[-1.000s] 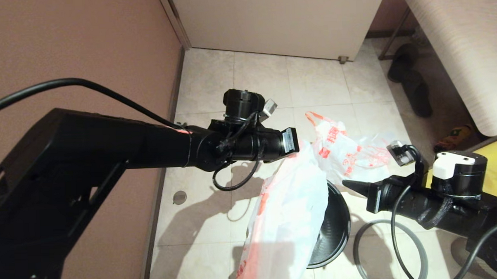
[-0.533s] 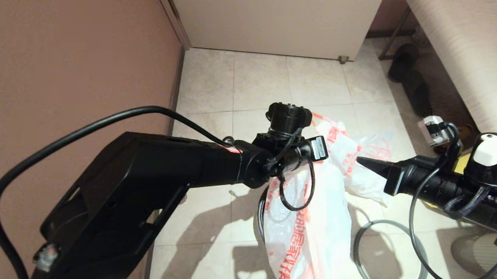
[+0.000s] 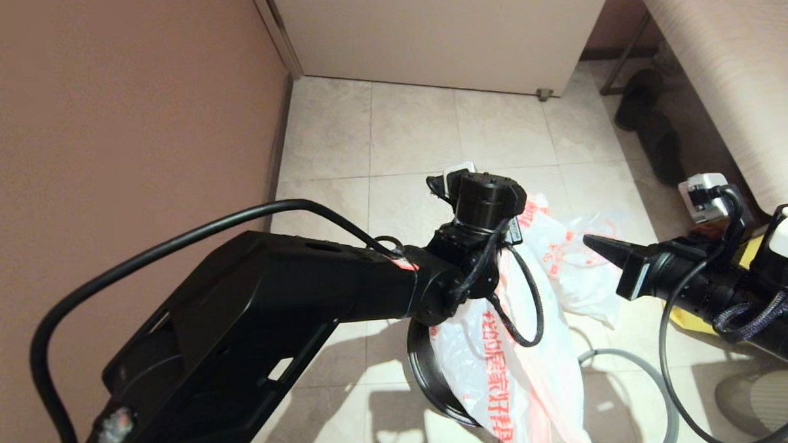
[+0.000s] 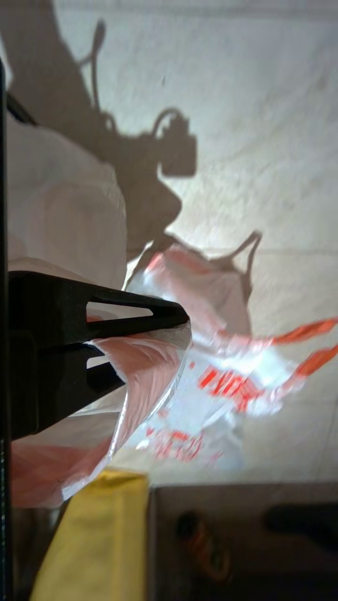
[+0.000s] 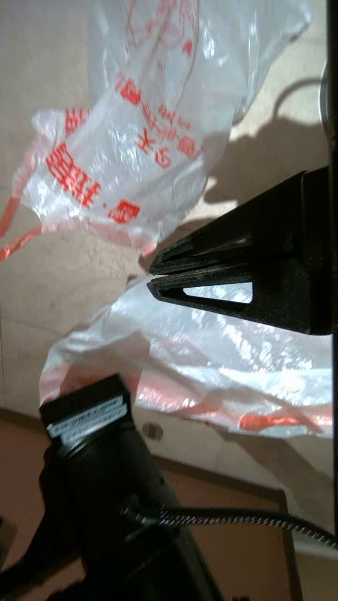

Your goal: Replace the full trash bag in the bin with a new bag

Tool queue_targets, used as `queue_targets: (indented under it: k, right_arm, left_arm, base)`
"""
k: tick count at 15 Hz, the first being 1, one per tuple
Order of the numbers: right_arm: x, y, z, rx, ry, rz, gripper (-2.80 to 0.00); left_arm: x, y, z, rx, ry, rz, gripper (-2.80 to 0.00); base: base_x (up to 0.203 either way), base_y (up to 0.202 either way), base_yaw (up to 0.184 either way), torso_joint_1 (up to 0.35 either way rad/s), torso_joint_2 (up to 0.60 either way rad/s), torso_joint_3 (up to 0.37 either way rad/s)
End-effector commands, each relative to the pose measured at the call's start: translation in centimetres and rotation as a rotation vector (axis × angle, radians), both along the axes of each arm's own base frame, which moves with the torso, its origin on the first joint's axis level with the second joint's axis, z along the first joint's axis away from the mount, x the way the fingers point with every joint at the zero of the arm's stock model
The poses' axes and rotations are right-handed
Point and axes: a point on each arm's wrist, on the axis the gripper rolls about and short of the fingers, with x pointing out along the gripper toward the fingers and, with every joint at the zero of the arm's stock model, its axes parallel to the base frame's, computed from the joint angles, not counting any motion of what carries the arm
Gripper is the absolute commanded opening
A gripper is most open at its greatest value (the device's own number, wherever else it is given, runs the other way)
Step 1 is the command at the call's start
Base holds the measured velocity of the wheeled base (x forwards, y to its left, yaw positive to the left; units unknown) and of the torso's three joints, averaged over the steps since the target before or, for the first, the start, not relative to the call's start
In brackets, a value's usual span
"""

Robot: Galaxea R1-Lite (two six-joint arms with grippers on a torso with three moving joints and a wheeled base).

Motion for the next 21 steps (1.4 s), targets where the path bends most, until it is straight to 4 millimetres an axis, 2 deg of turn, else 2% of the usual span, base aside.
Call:
queue_targets:
  k: [1,6,10,11,13,17,18,21]
  right_arm:
    - [0.1,0.0,-0.1,-0.038,-0.021,-0.033,-2.8]
    - [-0.2,-0.1,0.1,-0.109,-0.059,-0.062,-2.8]
    - [-0.5,-0.5,-0.7,-0.202,-0.067,-0.069,-2.8]
    - [-0.8,-0.7,-1.1,-0.264,-0.075,-0.067,-2.8]
    - [-1.8,-1.0,-1.1,-0.344,-0.113,-0.064,-2.8]
    - [-2.9,-2.0,0.2,-0.342,-0.166,-0.1,-2.8]
    - [-3.0,-2.1,0.1,-0.347,-0.167,-0.103,-2.8]
    - [-2.7,-3.1,-0.3,-0.371,-0.184,-0.149,-2.8]
  left_arm:
    - [0.5,0.4,0.0,0.004,-0.02,0.069,-2.8]
    - [0.3,0.6,-0.7,0.05,-0.009,0.116,-2.8]
    - [0.2,0.7,-1.0,0.089,0.02,0.109,-2.8]
    - [0.2,0.9,-0.9,0.099,0.028,0.104,0.0]
    - [-0.2,1.3,0.2,0.09,0.031,0.067,0.0]
    - [-2.4,3.0,2.8,0.119,0.12,-0.057,0.0]
    - [-3.1,3.7,3.1,0.127,0.157,-0.088,0.0]
    - [-4.3,5.2,2.0,0.169,0.263,-0.129,0.0]
  base:
    - [0.0,0.0,0.0,0.0,0.0,0.0]
    - [0.0,0.0,0.0,0.0,0.0,0.0]
    - [0.0,0.0,0.0,0.0,0.0,0.0]
    - [0.0,0.0,0.0,0.0,0.0,0.0]
    - [0.0,0.0,0.0,0.0,0.0,0.0]
    - [0.0,0.0,0.0,0.0,0.0,0.0]
    - [0.0,0.0,0.0,0.0,0.0,0.0]
    - [0.0,0.0,0.0,0.0,0.0,0.0]
